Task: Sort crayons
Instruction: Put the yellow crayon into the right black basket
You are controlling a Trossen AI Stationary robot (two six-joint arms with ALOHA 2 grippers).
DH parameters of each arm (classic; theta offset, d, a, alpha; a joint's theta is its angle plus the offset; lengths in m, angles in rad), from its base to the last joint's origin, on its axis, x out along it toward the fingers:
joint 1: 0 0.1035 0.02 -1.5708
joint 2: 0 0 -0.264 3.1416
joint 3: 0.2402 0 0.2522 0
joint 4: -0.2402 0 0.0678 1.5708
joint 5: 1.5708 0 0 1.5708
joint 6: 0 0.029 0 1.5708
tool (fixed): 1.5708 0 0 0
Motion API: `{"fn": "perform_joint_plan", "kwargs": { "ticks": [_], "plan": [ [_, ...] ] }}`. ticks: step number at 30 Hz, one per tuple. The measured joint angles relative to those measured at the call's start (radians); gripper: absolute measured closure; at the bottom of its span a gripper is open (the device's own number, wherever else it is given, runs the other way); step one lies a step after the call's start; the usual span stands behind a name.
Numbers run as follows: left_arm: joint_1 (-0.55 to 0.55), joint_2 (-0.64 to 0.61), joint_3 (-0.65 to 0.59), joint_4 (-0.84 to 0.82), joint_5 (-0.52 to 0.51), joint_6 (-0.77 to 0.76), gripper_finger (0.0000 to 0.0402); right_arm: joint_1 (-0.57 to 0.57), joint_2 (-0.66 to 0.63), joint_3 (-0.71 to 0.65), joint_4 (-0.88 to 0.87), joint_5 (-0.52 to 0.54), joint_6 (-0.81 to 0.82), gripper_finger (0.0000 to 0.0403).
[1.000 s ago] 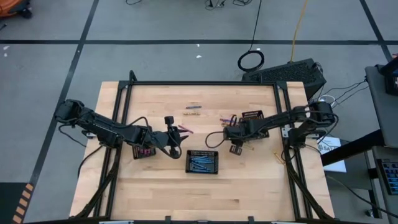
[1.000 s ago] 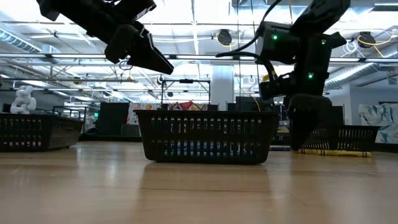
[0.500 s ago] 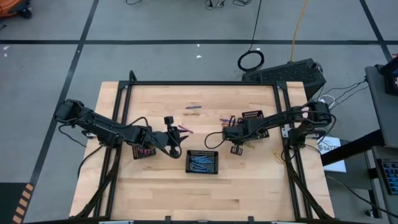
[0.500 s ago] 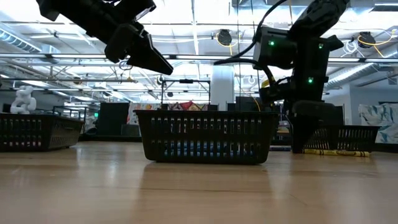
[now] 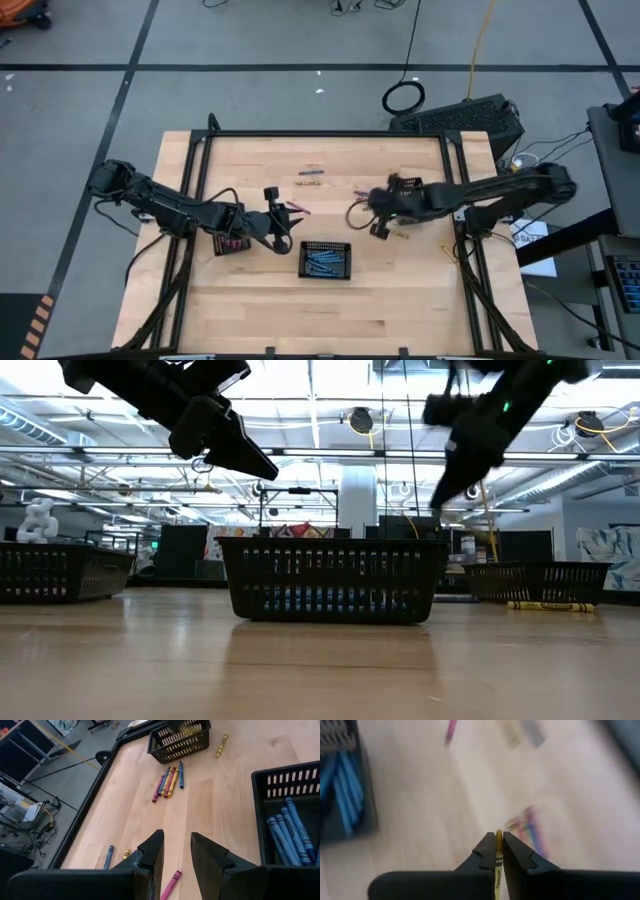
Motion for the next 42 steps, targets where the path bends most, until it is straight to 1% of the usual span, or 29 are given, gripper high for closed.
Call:
{"fn": "perform_joint_plan", "kwargs": {
  "ticks": [4, 7, 9, 13, 17, 19, 22, 25, 27, 28, 31, 34, 38, 42],
  "plan": [
    [0.0, 0.0, 0.0, 0.0, 0.0, -0.001, 0.0307, 0.003, -0.169, 0.0, -0.098, 0.135, 0.084, 0.0402],
    [0.0, 0.0, 0.0, 0.0, 0.0, -0.001, 0.0307, -0.007, -0.281, -0.018, -0.179, 0.222, 0.231, 0.0402],
    [0.0, 0.0, 0.0, 0.0, 0.0, -0.001, 0.0307, -0.014, -0.342, -0.074, -0.187, 0.262, 0.326, 0.0402],
    [0.0, 0.0, 0.0, 0.0, 0.0, -0.002, 0.0307, -0.035, -0.425, -0.239, -0.139, 0.266, 0.477, 0.0403],
    [0.0, 0.0, 0.0, 0.0, 0.0, -0.001, 0.0307, -0.054, -0.442, -0.4, -0.022, 0.265, 0.601, 0.0401],
    [0.0, 0.0, 0.0, 0.0, 0.0, -0.001, 0.0307, -0.058, -0.436, -0.452, 0.031, 0.26, 0.626, 0.0393],
    [0.0, 0.0, 0.0, 0.0, 0.0, -0.001, 0.0307, -0.066, -0.43, -0.476, 0.024, 0.252, 0.644, 0.0367],
    [0.0, 0.0, 0.0, 0.0, 0.0, -0.001, 0.0307, -0.077, -0.435, -0.466, 0.026, 0.231, 0.613, 0.0325],
    [0.0, 0.0, 0.0, 0.0, 0.0, -0.002, 0.0307, -0.081, -0.436, -0.441, 0.025, 0.209, 0.554, 0.0294],
    [0.0, 0.0, 0.0, 0.001, 0.0, -0.002, 0.0307, -0.081, -0.437, -0.423, 0.026, 0.188, 0.511, 0.028],
    [0.0, 0.0, 0.0, 0.003, 0.0, -0.008, 0.0307, -0.071, -0.433, -0.349, 0.034, 0.074, 0.379, 0.0248],
    [0.0, 0.0, 0.0, 0.004, 0.0, -0.021, 0.0307, -0.021, -0.419, -0.278, 0.1, -0.02, 0.264, 0.0239],
    [0.0, 0.0, 0.0, 0.005, 0.0, -0.027, 0.0307, 0.091, -0.352, -0.237, 0.274, -0.025, 0.133, 0.0248],
    [0.0, 0.0, 0.0, 0.01, 0.0, -0.027, 0.0307, 0.218, -0.218, -0.231, 0.484, -0.03, 0.068, 0.0263]
  ]
}}
